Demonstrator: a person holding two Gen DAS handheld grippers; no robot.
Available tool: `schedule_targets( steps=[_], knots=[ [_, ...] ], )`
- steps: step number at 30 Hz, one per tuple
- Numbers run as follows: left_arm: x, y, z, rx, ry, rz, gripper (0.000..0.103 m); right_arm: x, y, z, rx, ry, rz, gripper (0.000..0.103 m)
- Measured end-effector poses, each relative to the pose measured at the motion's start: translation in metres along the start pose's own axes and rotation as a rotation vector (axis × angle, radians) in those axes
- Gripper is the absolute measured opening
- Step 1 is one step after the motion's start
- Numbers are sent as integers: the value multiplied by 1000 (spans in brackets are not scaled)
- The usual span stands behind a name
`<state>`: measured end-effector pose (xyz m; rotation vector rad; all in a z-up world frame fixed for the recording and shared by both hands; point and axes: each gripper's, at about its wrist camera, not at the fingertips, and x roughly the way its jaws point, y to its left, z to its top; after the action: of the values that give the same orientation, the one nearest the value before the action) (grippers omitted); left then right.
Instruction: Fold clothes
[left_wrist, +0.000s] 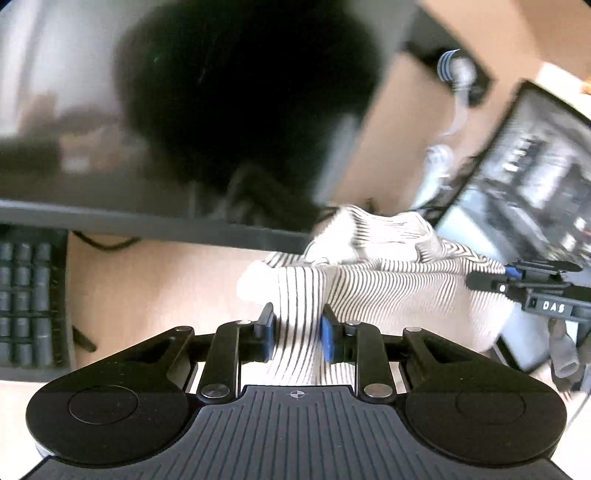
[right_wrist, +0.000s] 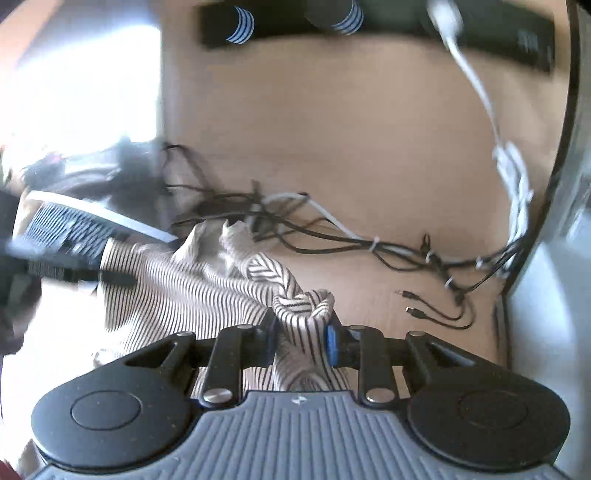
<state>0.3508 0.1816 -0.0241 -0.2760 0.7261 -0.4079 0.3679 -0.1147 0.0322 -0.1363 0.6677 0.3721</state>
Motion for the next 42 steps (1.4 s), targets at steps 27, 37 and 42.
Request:
schedule_targets(
  steps=[27, 37, 42],
  knots=[
    [-46, 6, -56, -226, 201, -198, 89, -85, 12, -112, 528, 91, -48, 66],
    [11, -4, -79, -358, 320, -119, 47, -3, 31, -125, 459, 236, 25, 52],
    [30, -4, -32, -314, 224, -59, 36, 30, 8, -75, 392, 154, 32, 19]
  ],
)
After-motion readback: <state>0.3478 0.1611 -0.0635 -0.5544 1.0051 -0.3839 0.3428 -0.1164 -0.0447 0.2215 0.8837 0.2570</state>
